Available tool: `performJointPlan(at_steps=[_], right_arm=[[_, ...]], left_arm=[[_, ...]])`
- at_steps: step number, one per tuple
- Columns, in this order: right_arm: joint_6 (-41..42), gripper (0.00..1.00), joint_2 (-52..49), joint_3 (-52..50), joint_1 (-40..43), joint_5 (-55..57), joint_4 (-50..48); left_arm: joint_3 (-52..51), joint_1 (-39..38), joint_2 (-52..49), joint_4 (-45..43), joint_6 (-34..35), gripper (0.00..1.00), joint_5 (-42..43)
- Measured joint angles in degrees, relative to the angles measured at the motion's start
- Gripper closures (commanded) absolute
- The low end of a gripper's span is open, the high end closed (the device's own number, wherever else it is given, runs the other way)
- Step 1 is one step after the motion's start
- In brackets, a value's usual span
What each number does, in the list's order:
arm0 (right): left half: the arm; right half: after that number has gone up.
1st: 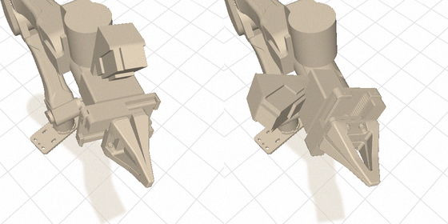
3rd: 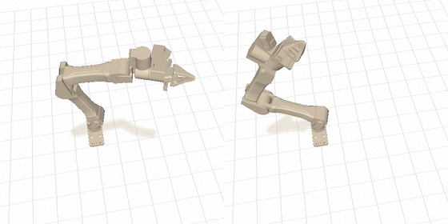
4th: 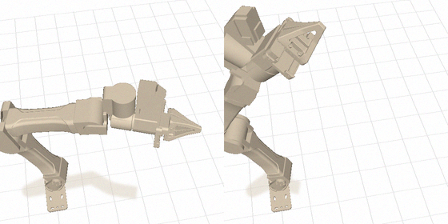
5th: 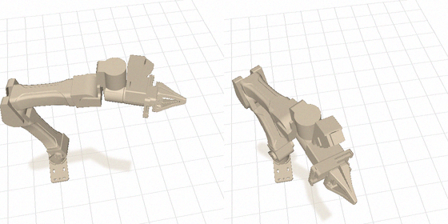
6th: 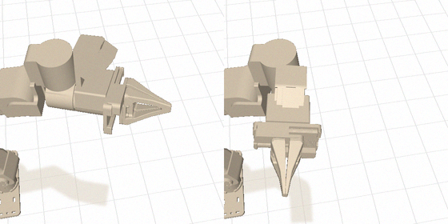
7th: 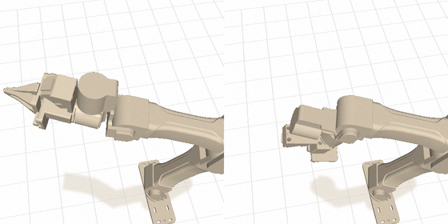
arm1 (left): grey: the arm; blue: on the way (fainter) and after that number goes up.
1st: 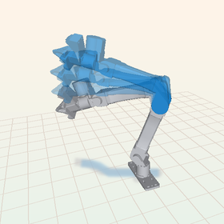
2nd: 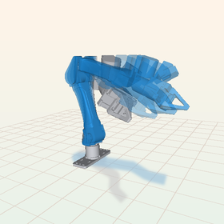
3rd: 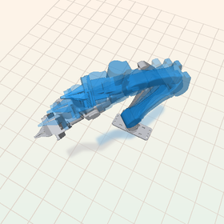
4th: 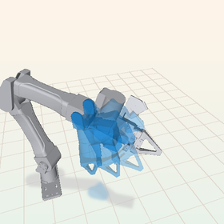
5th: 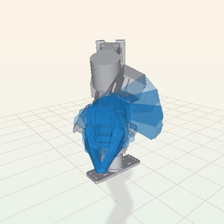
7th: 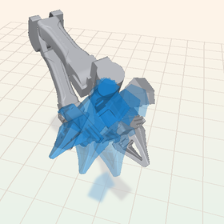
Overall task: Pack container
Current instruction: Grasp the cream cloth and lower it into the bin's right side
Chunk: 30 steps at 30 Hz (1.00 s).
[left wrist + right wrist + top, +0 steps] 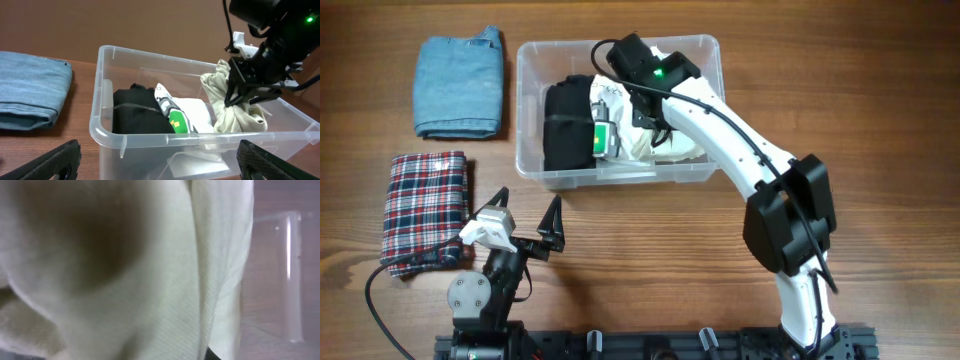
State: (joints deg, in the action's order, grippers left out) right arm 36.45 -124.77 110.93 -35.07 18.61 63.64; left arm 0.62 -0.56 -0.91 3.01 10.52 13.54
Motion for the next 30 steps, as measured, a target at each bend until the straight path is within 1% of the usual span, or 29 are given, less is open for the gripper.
performJointPlan(at_steps=[1, 2, 3, 6, 11, 17, 20, 22, 24, 28, 30], right_arm=[[-0.02, 0.67, -0.09, 0.0, -0.04, -0.02, 0.02], [0.0, 0.55, -0.11, 0.0, -0.04, -0.11, 0.0], [-0.04, 0.46, -0.11, 0.0, -0.02, -0.15, -0.04], [0.2, 0.43, -0.22, 0.0, 0.02, -0.15, -1.46], [-2.03, 0.4, -0.22, 0.57, 0.02, -0.15, -4.0], [-2.99, 0.41, 1.16, 2.1, 0.02, -0.15, -8.28], [-3.61, 0.42, 1.55, 2.34, 0.02, -2.16, -9.16], [-4.31, 0.53, 1.55, 2.34, 0.02, -5.03, -9.86], [-4.68, 0.63, 1.55, 2.34, 0.02, -6.8, -10.21], [-5.33, 0.72, 1.33, 0.87, 0.02, -9.49, -10.6], [-5.66, 0.73, 0.61, -0.55, 0.02, -10.78, -10.58]], left_arm=[[0.0, 0.0, 0.0, 0.0, 0.0, 0.0, 0.0], [0.0, 0.0, 0.0, 0.0, 0.0, 0.0, 0.0], [0.0, 0.0, 0.0, 0.0, 0.0, 0.0, 0.0], [0.0, 0.0, 0.0, 0.0, 0.0, 0.0, 0.0], [0.0, 0.0, 0.0, 0.0, 0.0, 0.0, 0.0], [0.0, 0.0, 0.0, 0.0, 0.0, 0.0, 0.0], [0.0, 0.0, 0.0, 0.0, 0.0, 0.0, 0.0], [0.0, 0.0, 0.0, 0.0, 0.0, 0.0, 0.0], [0.0, 0.0, 0.0, 0.0, 0.0, 0.0, 0.0], [0.0, 0.0, 0.0, 0.0, 0.0, 0.0, 0.0], [0.0, 0.0, 0.0, 0.0, 0.0, 0.0, 0.0]])
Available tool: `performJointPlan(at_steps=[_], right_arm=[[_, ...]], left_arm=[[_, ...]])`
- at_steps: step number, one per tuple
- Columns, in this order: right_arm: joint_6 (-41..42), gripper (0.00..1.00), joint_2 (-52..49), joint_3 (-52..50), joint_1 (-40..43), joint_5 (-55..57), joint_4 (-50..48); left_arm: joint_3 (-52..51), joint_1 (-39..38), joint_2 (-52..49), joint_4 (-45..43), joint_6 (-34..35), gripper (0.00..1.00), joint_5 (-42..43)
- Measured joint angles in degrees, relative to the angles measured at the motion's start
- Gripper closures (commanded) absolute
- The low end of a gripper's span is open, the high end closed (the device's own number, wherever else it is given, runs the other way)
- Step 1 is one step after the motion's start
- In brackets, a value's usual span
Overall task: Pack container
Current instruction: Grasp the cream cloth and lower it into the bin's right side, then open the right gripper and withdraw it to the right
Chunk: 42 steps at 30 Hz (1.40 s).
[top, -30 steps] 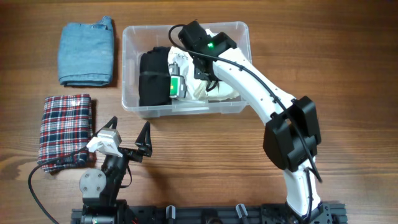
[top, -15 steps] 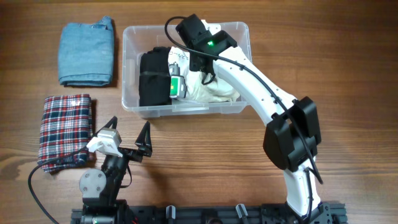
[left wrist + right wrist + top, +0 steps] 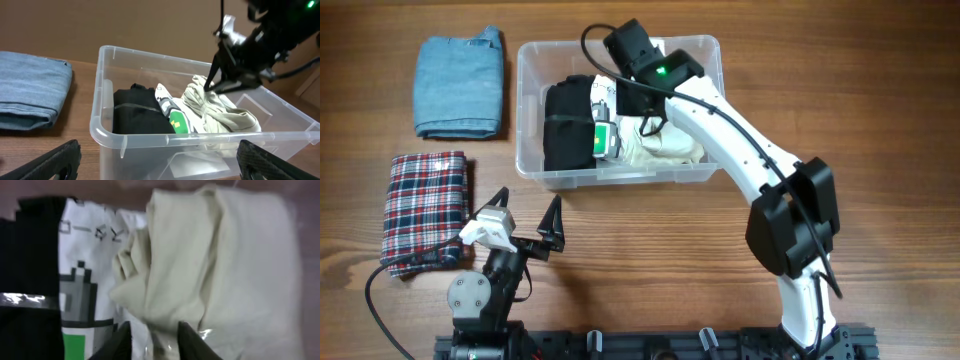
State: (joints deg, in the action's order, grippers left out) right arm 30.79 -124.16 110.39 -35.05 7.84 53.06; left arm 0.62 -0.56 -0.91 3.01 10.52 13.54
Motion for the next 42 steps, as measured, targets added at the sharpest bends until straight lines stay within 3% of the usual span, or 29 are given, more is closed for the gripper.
performJointPlan(at_steps=[9, 12, 15, 19, 22, 27, 33, 38, 42], right_arm=[[-0.28, 0.71, -2.38, -2.36, 0.02, -2.51, -0.72], [-1.03, 0.57, -2.23, -1.79, 0.13, -2.21, 0.07], [-2.89, 0.5, -0.15, -0.94, 0.66, -0.96, 0.68], [-4.63, 0.31, 9.97, -0.11, 3.08, 2.97, 0.66], [-7.17, 0.28, 20.35, 1.42, 6.49, 5.77, 1.27], [-10.19, 0.1, 34.56, 3.15, 16.13, 14.58, 11.52], [-9.53, 0.0, 36.85, 2.91, 31.54, 20.11, 23.61], [-2.75, 0.0, 36.85, -1.42, 42.82, 20.5, 24.92], [1.81, 0.0, 36.85, -6.71, 46.88, 20.31, 23.96]], left_arm=[[0.0, 0.0, 0.0, 0.0, 0.0, 0.0, 0.0], [0.0, 0.0, 0.0, 0.0, 0.0, 0.0, 0.0], [0.0, 0.0, 0.0, 0.0, 0.0, 0.0, 0.0], [0.0, 0.0, 0.0, 0.0, 0.0, 0.0, 0.0], [0.0, 0.0, 0.0, 0.0, 0.0, 0.0, 0.0], [0.0, 0.0, 0.0, 0.0, 0.0, 0.0, 0.0], [0.0, 0.0, 0.0, 0.0, 0.0, 0.0, 0.0], [0.0, 0.0, 0.0, 0.0, 0.0, 0.0, 0.0], [0.0, 0.0, 0.0, 0.0, 0.0, 0.0, 0.0]])
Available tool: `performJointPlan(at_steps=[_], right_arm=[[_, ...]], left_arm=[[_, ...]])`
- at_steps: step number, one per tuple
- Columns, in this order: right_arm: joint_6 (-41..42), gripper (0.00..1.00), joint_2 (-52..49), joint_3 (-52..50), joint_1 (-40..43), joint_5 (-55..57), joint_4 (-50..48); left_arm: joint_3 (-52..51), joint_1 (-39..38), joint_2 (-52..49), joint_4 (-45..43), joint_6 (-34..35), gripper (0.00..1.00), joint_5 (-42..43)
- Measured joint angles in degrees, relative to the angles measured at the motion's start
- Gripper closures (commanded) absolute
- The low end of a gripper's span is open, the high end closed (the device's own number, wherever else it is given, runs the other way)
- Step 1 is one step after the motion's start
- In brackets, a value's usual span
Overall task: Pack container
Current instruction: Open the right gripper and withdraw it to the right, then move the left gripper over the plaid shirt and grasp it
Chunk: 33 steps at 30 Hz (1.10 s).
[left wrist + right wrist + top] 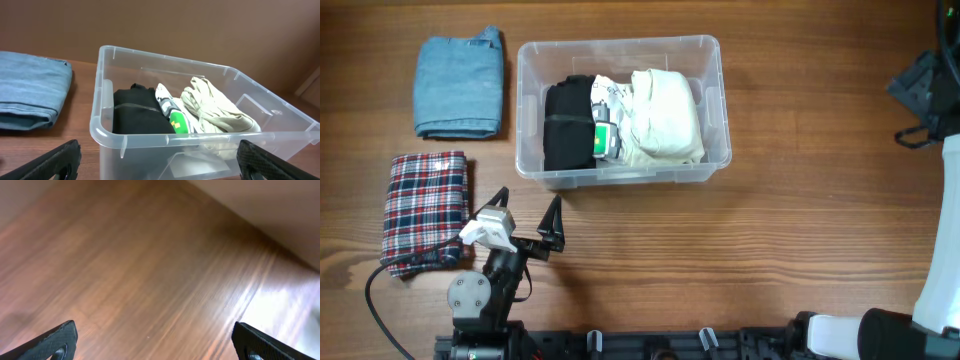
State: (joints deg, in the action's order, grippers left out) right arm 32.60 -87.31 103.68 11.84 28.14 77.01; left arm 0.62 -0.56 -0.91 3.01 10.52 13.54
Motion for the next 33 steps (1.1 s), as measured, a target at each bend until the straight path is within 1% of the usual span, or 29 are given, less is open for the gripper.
performJointPlan(at_steps=[4, 7, 15, 23, 25, 26, 28, 29, 31, 33], right_arm=[[2.05, 0.0, 0.0, -5.86, 0.98, -0.02, -1.62], [2.32, 0.0, -0.11, -7.65, 0.96, -0.9, -2.54], [2.54, 0.0, -0.22, -7.78, 0.98, -6.49, -4.28], [2.56, 0.0, -0.22, -7.78, 0.96, -7.39, -4.28], [2.56, 0.0, -0.22, -7.78, 0.96, -7.39, -4.31], [2.56, 0.0, -0.22, -7.78, 0.96, -7.45, -4.28], [2.56, 0.0, -0.22, -7.78, 0.96, -7.56, -4.42], [2.56, 0.0, -0.22, -7.78, 0.96, -7.58, -4.39], [2.56, 0.0, -0.22, -7.78, 0.98, -7.58, -4.42], [2.56, 0.0, -0.22, -7.78, 0.98, -7.58, -4.44]], left_arm=[[0.0, 0.0, 0.0, 0.0, 0.0, 0.0, 0.0], [0.0, 0.0, 0.0, 0.0, 0.0, 0.0, 0.0], [0.0, 0.0, 0.0, 0.0, 0.0, 0.0, 0.0], [0.0, 0.0, 0.0, 0.0, 0.0, 0.0, 0.02], [-0.22, 0.0, -0.02, -2.4, 0.13, 0.0, 1.03], [-0.35, 0.0, -0.17, -6.25, 0.46, 0.0, 2.56], [-0.31, 0.0, -0.22, -16.76, 0.94, 0.0, 7.3], [0.39, 0.0, -0.2, -23.91, 1.09, 0.0, 10.6], [2.75, 0.0, -0.24, -23.02, 1.16, 0.0, 11.61], [9.27, 0.0, -1.09, -16.72, 0.52, 0.0, 12.0]])
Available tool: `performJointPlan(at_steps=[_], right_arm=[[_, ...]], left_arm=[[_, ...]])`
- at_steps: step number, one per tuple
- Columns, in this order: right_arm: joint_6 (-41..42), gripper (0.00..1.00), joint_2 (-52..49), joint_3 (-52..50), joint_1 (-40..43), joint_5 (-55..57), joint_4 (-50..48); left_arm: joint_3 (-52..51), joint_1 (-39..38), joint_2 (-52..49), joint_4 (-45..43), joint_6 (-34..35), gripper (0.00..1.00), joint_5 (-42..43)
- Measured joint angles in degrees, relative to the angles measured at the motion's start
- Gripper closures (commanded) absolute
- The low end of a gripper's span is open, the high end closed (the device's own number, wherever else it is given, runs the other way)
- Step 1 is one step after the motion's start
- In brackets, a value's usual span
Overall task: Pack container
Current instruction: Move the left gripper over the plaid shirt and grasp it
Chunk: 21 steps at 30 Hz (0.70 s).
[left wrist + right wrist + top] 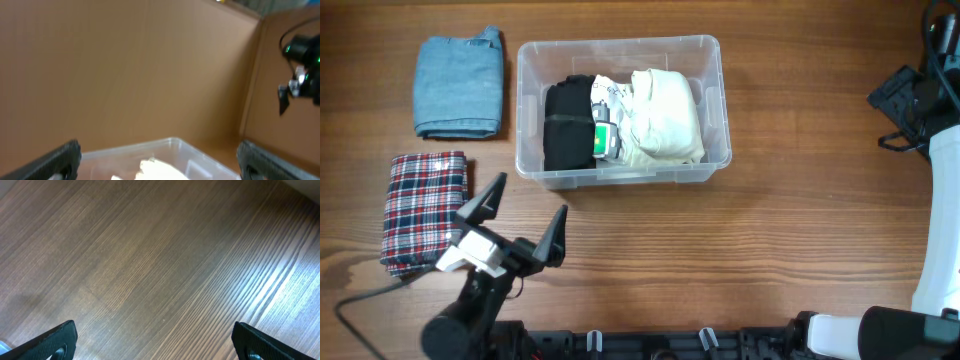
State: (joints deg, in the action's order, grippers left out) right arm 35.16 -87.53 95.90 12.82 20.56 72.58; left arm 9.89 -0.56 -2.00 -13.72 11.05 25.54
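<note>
A clear plastic container [715, 95] stands at the back middle of the table, holding a black garment [566, 125], a white printed shirt [605, 125] and a cream garment [665, 115]. Its far rim [165, 143] shows low in the left wrist view. Folded jeans [458, 82] lie left of it, and a folded plaid cloth [424, 205] lies nearer. My left gripper [525, 212] is open, raised beside the plaid cloth. My right gripper [898, 112] is open at the far right over bare wood, nothing in it.
Brown cardboard walls [125, 70] stand behind the table. The right arm's white link [940, 230] runs along the right edge. A black rail [650, 345] lines the front edge of the wooden table [790, 230].
My left gripper has risen and tilted upward; its view now takes in the back wall and only the container's far rim. The right gripper has shifted slightly left at the far right.
My right gripper held the cream garment inside the container, beside the white shirt. A second on it was low over the garment lying there. Then it had withdrawn, open, to the far right with the garment left in the container. Now the left gripper is raised.
</note>
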Motion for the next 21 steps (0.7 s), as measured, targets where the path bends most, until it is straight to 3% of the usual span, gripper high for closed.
performJointPlan(at_steps=[4, 5, 8, 10, 13, 16, 21], right_arm=[[0.02, 0.0, 0.0, 0.0, -0.02, -0.02, -0.04], [0.02, 0.0, 0.0, 0.0, -0.02, -0.02, 0.07], [0.04, 0.0, -0.02, -0.09, 0.0, -0.02, -0.04], [0.2, 0.0, -0.02, -0.11, -0.02, -0.15, 0.02], [0.2, 0.0, -0.02, -0.11, 0.0, -0.17, -0.02], [0.2, 0.0, -0.02, -0.11, 0.0, -0.17, 0.02], [0.2, 0.0, -0.02, -0.11, -0.02, -0.2, 0.0]], left_arm=[[20.11, 0.04, -9.09, 26.23, -5.84, 0.0, -3.56], [29.27, 0.11, -15.76, 37.59, -7.89, 0.0, -7.26], [47.63, 0.2, -31.26, 56.7, -13.68, 0.0, -16.24], [58.75, 0.22, -41.0, 64.65, -16.74, 0.0, -21.75], [66.95, 0.22, -49.18, 68.78, -18.47, 0.0, -30.1], [68.89, 0.63, -56.06, 77.7, -16.17, 0.0, -44.41], [68.91, 4.66, -70.86, 85.11, -10.34, 0.0, -52.61]])
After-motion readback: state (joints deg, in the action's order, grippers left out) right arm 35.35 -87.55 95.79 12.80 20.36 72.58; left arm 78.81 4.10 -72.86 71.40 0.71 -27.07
